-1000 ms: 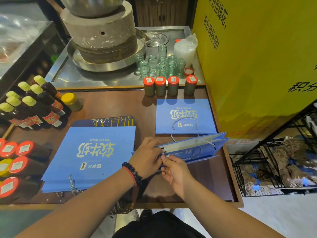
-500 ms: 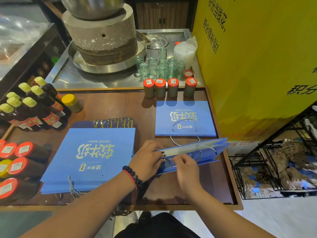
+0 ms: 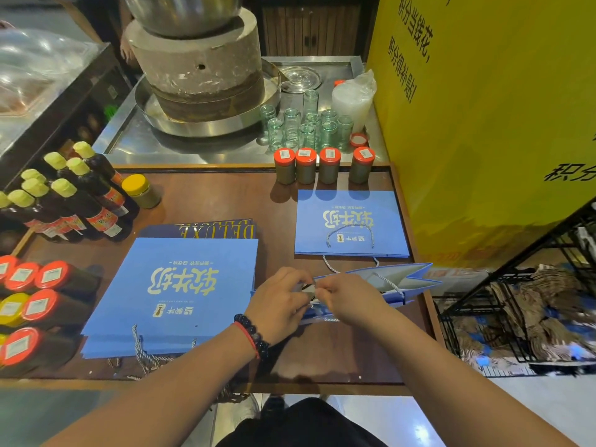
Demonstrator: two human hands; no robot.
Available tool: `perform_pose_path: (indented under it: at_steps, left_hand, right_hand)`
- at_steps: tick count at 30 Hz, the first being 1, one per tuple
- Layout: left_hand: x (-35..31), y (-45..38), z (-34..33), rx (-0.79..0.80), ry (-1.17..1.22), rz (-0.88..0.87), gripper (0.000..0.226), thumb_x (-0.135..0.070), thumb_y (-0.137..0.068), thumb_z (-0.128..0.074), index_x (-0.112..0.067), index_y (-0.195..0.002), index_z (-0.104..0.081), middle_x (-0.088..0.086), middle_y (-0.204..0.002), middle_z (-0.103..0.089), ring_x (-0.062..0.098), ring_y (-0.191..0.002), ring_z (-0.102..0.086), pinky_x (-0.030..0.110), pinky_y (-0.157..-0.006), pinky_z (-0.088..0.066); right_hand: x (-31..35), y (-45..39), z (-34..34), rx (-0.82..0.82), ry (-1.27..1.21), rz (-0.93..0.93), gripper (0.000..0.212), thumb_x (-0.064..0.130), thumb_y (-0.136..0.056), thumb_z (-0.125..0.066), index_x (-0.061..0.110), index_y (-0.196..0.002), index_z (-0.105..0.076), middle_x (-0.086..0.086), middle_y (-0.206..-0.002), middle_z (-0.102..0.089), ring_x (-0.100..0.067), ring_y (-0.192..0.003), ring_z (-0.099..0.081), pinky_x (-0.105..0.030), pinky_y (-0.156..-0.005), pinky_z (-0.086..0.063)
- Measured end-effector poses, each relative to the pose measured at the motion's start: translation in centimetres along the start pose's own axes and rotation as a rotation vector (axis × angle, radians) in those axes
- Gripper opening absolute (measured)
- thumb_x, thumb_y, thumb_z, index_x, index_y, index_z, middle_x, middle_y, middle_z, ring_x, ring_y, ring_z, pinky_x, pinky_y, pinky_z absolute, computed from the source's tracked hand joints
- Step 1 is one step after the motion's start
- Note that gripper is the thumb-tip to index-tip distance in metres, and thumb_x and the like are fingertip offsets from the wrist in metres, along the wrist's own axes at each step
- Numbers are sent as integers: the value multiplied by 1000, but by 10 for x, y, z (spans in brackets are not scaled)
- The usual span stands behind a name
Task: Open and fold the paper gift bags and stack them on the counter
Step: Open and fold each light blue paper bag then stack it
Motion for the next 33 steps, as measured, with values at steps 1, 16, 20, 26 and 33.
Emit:
perform_pose_path:
  at_steps: [1, 16, 20, 26, 33]
  left_hand:
    - [-1, 0, 0, -4, -7, -2, 9, -4, -66, -76, -11, -68, -70, 4, -104, -59, 21, -96, -49, 22, -64, -37]
    - [0, 3, 3, 13, 1, 37, 13, -11, -68, -81, -10, -73, -70, 6, -105, -61, 20, -99, -46, 24, -59, -42]
    - [2, 2, 2, 8, 9, 80, 9, -16, -73, -77, -11, -73, -69, 4, -107, -59, 17, -102, -44, 23, -66, -45]
    - [7, 2, 1, 0, 67, 107, 29, -30, -83, -50, -10, -71, -67, 2, -106, -55, 15, -102, -45, 28, -72, -50]
    - [5, 3, 1, -11, 94, 99, 31, -28, -86, -47, -7, -74, -67, 1, -100, -54, 13, -97, -44, 35, -67, -52]
  right_hand:
    - [1, 0, 0, 29, -8, -11, 23, 33, -94, -47, 25, -79, -62, 4, -80, -61, -23, -86, -58, -38, -79, -51]
    - [-3, 2, 8, -214, -149, -172, 19, 14, -92, -37, 12, -88, -55, -7, -88, -64, -30, -86, -57, -40, -77, -49]
    - [-11, 14, 14, -327, -245, -147, 21, 23, -97, -39, 16, -86, -56, -1, -85, -65, -24, -82, -56, -39, -73, -47]
    - [-11, 45, -1, -690, -380, 11, 14, 19, -91, -49, 18, -85, -62, 10, -80, -57, -11, -76, -51, -31, -64, -37]
    - [-11, 37, -60, -179, -335, -14, 36, 26, -94, -53, 26, -130, -55, 4, -122, -63, -14, -105, -60, -35, -94, -49]
Point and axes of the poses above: each hand's wrist, its own y-axis away from the middle knuckle, its own z-axis out of the back of the hand, x = y × z, the point moved 2 cm from there along -y, towards the middle knuckle
